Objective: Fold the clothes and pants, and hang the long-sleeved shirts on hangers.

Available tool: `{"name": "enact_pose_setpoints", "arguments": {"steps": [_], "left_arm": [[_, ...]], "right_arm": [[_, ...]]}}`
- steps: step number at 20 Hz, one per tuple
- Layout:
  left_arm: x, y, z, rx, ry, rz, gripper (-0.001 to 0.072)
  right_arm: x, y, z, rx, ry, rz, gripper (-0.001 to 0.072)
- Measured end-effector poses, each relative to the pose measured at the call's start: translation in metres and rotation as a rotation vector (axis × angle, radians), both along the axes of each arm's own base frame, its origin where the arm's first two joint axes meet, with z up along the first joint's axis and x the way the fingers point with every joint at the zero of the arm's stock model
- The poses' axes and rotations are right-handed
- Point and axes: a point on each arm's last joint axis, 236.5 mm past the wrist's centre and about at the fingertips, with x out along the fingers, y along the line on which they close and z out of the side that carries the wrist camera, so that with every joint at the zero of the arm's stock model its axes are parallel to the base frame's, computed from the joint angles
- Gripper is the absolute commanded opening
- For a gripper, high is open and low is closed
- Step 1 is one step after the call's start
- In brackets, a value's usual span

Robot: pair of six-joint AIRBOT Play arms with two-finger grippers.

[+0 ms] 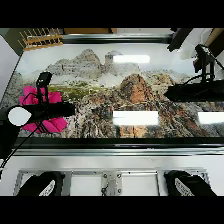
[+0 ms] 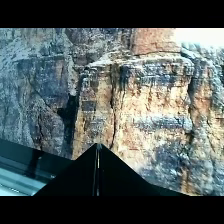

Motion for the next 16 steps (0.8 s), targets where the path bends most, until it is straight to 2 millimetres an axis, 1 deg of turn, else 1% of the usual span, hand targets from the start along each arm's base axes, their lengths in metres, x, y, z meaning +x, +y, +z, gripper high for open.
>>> {"name": "enact_pose_setpoints", "arguments": {"steps": [9,14,15,16], "left_arm": [[0.001,0.000,-0.005,0.002,0.011,0.001,0.0011],[0.011,0.003,0.001,-0.002,-0.032,0.023,0.0013],[0.015,0.006,0.002,0.004,-0.046,0.033,0.0222],[0.019,0.012,0.003,0.015,-0.060,0.046,0.0709]], "right_arm": [[0.001,0.000,-0.003,0.000,0.008,0.000,0.0009],[0.001,0.000,-0.003,0.000,0.008,0.001,0.0008],[0.001,0.000,-0.003,0.000,0.008,0.000,0.0008],[0.001,0.000,-0.003,0.000,0.008,0.001,0.0008]]}}
